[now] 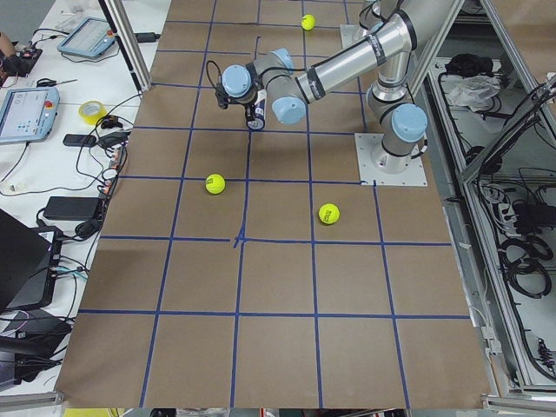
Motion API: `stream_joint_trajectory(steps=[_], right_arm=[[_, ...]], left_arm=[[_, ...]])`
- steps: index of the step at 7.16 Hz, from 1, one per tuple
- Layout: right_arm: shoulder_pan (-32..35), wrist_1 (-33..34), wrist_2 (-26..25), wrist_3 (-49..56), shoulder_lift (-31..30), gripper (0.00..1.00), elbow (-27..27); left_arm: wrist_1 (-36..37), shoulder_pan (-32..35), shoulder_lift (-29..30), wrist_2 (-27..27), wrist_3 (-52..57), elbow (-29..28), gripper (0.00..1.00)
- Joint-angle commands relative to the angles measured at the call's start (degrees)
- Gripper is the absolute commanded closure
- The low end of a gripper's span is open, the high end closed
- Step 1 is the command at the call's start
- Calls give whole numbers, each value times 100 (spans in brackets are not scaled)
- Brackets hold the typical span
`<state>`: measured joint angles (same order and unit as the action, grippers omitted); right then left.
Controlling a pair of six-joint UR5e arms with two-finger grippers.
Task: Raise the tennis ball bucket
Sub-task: 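Reach the left gripper to the can's navy lid end and grasp it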
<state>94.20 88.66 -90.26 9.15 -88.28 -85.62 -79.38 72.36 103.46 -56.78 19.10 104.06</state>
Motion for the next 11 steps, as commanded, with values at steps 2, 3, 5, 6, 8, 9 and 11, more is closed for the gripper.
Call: stream_joint_trajectory(steps=[2, 3, 5, 6, 8, 9, 11], right_arm=[[-112, -314, 27, -458, -207, 0, -33], [-199, -323, 9, -484, -181, 0, -33], [-244, -305, 35, -798, -85, 0, -16], [-235, -331, 96, -957, -128, 0, 89], [-235, -332, 140, -950, -180, 0, 46], [-235, -323, 132, -968, -102, 0, -24], [-235, -271, -217, -976, -285, 0, -60]], left_arm=[[791, 58, 411, 289, 15, 438, 0], [905, 189, 455, 291, 15, 527, 0], [924, 384, 543, 255, 6, 589, 0], [915, 401, 561, 221, 15, 632, 0], [924, 402, 631, 203, 50, 659, 0], [1089, 402, 701, 203, 33, 659, 0], [1117, 393, 781, 203, 24, 642, 0]])
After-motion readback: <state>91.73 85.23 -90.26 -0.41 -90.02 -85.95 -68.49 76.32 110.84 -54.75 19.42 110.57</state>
